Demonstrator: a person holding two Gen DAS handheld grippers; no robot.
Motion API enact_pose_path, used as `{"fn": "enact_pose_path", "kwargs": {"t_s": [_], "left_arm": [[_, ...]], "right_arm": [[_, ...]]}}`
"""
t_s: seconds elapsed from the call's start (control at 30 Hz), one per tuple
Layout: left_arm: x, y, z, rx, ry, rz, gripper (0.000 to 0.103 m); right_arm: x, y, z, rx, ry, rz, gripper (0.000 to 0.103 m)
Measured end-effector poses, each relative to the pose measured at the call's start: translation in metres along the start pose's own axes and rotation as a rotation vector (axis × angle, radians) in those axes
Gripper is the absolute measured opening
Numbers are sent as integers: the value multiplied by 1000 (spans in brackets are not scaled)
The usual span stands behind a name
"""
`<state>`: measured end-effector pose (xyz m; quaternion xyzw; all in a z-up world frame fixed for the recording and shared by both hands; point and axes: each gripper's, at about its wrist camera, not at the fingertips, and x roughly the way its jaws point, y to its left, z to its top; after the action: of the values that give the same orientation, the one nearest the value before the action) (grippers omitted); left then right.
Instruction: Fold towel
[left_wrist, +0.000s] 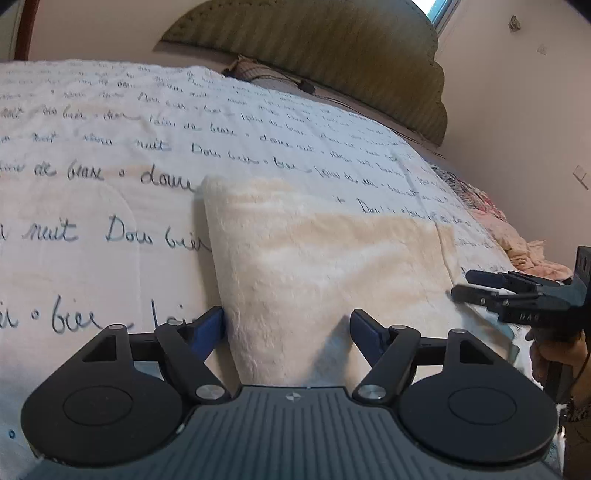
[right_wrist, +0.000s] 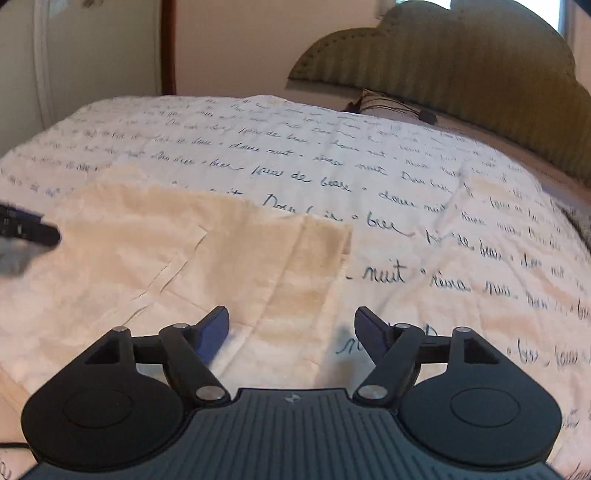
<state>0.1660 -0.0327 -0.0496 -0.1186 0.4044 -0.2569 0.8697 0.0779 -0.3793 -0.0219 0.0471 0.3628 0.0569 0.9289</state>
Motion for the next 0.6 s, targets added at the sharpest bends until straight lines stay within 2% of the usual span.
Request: {"fn": "enact_pose_path", "kwargs": {"t_s": [0.07,0.17,0.27,0.37,0.43,0.5,0.53,0.6], "left_arm": [[1,6,-5,-12,1,-49,80],[4,10,-7,-24,-19,-92,83],[8,10,-8,-27,-28,-115,85],[9,6,-9,-5,-28,-105,88],[12,1,-9,20,-24,-95,93],[16,-6,-10,56,-22,-77,99],[17,-10,-11,81,-22,-62,100],[20,-20,-16,145,-24,-16,101]], "right_arm": [[-13,-25,-4,129,-48,108,75],[-9,-48,-10,238,-22,243,75],[7,-55,-16,277,48,332,75],[20,-48,-19,237,116,403,76],[19,-34,-18,181,118,400,82],[20,-22,-17,165,120,369,98],[20,-16,-16,178,116,356,102],[21,-12,-18,247,94,307,103]]}}
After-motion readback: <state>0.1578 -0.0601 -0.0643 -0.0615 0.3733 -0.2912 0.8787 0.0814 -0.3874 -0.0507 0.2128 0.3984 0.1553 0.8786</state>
